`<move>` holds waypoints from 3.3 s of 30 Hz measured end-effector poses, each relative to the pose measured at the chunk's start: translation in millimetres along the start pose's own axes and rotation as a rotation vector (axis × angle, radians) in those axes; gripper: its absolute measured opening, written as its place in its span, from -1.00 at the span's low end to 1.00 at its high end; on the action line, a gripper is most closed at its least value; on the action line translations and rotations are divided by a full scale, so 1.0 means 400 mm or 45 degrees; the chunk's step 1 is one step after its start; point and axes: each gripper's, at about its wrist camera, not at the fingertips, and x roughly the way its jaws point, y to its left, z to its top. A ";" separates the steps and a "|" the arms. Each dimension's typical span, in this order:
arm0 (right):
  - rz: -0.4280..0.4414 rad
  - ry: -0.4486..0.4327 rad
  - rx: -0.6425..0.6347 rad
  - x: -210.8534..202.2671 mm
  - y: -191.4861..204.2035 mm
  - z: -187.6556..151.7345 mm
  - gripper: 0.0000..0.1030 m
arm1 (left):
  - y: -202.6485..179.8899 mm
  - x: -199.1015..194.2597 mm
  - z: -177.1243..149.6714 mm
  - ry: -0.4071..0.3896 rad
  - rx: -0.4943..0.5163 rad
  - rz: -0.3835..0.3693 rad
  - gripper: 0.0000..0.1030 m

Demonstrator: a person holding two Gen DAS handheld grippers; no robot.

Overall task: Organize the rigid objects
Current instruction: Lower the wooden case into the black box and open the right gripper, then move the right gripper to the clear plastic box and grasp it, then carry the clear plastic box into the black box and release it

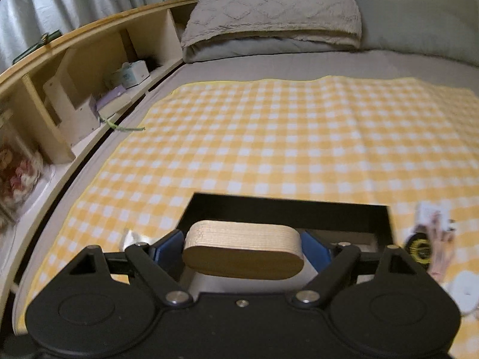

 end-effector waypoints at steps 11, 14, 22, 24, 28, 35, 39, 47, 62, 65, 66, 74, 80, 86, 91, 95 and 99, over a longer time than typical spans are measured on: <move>0.017 -0.013 -0.002 -0.038 -0.016 0.003 0.90 | -0.002 0.005 -0.001 -0.006 0.009 0.008 -0.87; 0.039 -0.011 0.006 -0.075 -0.033 -0.022 0.90 | -0.001 0.004 -0.002 -0.008 0.005 0.009 -0.87; 0.038 -0.066 0.023 -0.193 -0.129 -0.086 0.93 | -0.001 0.000 -0.001 -0.010 -0.006 0.014 -0.87; 0.017 -0.087 0.022 -0.225 -0.164 -0.095 0.96 | -0.002 -0.001 -0.002 -0.011 -0.005 0.018 -0.87; -0.098 -0.147 0.000 -0.292 -0.244 -0.117 1.00 | -0.003 -0.003 -0.003 -0.012 -0.002 0.023 -0.87; -0.337 -0.183 0.038 -0.361 -0.397 -0.164 1.00 | -0.007 -0.004 -0.002 -0.011 0.008 0.034 -0.87; -0.454 -0.150 0.154 -0.362 -0.478 -0.206 1.00 | -0.011 -0.005 -0.003 -0.012 0.018 0.044 -0.87; -0.481 -0.093 0.327 -0.339 -0.541 -0.283 1.00 | -0.010 -0.005 -0.003 -0.012 0.018 0.045 -0.87; -0.652 -0.090 0.717 -0.209 -0.645 -0.214 1.00 | -0.009 -0.005 -0.003 -0.012 0.018 0.044 -0.86; -0.761 -0.040 0.662 -0.163 -0.644 -0.193 1.00 | -0.009 -0.004 -0.004 -0.013 0.018 0.041 -0.86; -0.786 -0.027 0.640 -0.153 -0.642 -0.190 1.00 | -0.009 -0.003 -0.004 -0.014 0.019 0.040 -0.85; -0.806 0.047 0.463 -0.157 -0.633 -0.187 1.00 | -0.009 -0.003 -0.004 -0.014 0.019 0.041 -0.85; -0.795 0.075 0.398 -0.202 -0.651 -0.207 1.00 | -0.008 -0.003 -0.004 -0.014 0.018 0.038 -0.85; -0.720 0.112 0.277 -0.184 -0.645 -0.220 0.87 | -0.009 -0.001 -0.003 -0.012 0.022 0.041 -0.85; -0.682 0.095 0.241 -0.175 -0.643 -0.207 0.59 | -0.010 -0.001 -0.003 -0.013 0.022 0.042 -0.85; -0.657 0.121 0.228 -0.180 -0.634 -0.203 0.52 | -0.009 -0.001 -0.003 -0.012 0.022 0.041 -0.85; -0.630 0.147 0.241 -0.198 -0.606 -0.220 0.51 | -0.009 -0.001 -0.003 -0.012 0.022 0.041 -0.85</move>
